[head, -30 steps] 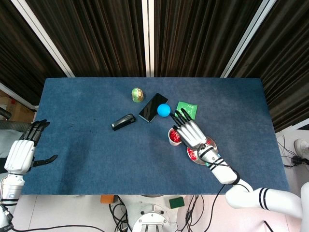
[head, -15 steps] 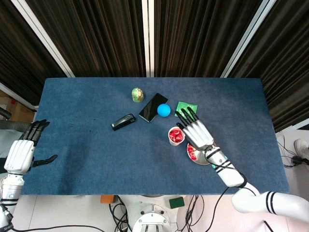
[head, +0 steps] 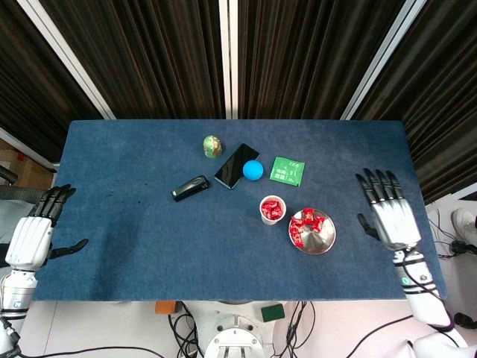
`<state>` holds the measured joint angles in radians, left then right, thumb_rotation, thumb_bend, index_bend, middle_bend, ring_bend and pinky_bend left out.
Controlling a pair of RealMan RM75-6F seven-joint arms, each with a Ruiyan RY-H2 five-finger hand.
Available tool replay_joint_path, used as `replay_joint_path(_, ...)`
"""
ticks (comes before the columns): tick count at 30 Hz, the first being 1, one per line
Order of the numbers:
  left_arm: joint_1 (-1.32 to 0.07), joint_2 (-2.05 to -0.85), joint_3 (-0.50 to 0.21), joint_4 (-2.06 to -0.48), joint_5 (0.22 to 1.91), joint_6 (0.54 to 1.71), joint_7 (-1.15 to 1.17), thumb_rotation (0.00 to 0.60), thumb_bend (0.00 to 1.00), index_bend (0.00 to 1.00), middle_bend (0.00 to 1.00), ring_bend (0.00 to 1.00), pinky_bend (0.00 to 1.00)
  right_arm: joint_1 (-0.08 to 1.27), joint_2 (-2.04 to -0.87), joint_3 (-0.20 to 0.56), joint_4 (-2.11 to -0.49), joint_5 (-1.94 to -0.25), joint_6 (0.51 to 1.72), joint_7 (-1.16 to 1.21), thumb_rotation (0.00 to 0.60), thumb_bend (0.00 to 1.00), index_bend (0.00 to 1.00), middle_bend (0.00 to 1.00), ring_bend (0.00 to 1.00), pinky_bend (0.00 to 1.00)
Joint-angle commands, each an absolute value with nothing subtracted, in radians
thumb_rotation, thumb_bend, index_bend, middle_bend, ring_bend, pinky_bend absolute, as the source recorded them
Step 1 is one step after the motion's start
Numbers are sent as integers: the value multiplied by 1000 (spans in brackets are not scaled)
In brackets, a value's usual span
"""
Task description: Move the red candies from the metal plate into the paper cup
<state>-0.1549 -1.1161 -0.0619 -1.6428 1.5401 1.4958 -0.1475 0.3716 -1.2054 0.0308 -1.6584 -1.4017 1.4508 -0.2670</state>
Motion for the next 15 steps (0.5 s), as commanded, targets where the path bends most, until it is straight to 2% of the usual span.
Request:
replay_joint_path(1,-148,-1114,-62,-1649,1540,1507,-131,600,86,110,66,51,223,239,-1152,-22,-1587,-1354,1504,-118,600,359,0,0,0,0)
replay_joint_path(6,-127,-1106,-42,-1654,1518,1500,-38,600,85,110,65,51,223,167,-1151,-51,-1505,-1321,1472,-6,600,355,0,0,0,0)
replay_joint_path(11,-85,-1119,-12,-1633,1481,1508,93,600,85,107,65,51,215,144,-1187,-43,-1423,-1364,1483,59,600,354,0,0,0,0)
replay_joint_path(15,-47,-1134,12,-1591,1476,1532,101,600,71,103,65,51,207,137,-1203,-35,-1388,-1386,1480,79,600,354,0,0,0,0)
